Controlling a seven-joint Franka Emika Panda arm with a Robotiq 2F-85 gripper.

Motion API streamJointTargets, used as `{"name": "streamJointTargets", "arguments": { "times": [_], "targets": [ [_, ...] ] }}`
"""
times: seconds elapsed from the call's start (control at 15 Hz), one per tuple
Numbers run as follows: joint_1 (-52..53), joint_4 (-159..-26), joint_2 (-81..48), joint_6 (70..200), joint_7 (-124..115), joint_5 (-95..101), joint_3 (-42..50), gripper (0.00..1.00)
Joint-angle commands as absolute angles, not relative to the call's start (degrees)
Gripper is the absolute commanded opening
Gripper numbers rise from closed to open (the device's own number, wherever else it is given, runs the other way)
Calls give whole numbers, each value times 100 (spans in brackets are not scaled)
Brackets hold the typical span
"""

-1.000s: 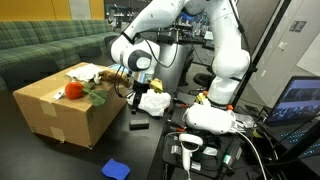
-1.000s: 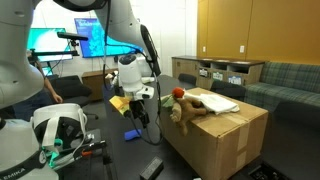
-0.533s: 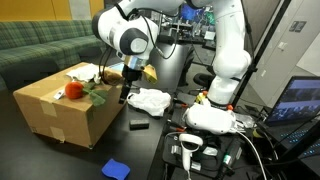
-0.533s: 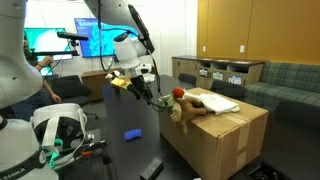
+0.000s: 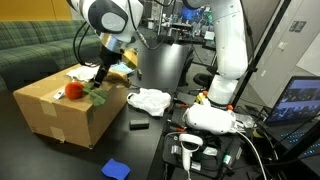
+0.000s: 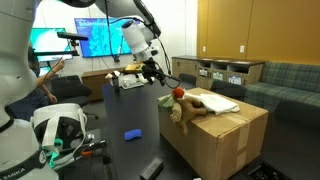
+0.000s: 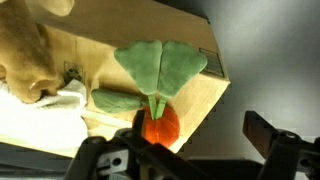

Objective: Swap the things on the box with the things on the table

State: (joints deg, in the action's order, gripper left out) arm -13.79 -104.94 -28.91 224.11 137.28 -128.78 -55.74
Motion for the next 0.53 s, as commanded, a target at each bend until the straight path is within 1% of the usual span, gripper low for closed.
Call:
{"name": "streamJointTargets", "arguments": {
  "times": [0.0,0.47],
  "targets": [
    [-806,-9377,-3418,22721,14413,-12896,-5066,100],
    [-187,-7871,-4310,22918,15377,-12953,-4655,100]
  ]
}}
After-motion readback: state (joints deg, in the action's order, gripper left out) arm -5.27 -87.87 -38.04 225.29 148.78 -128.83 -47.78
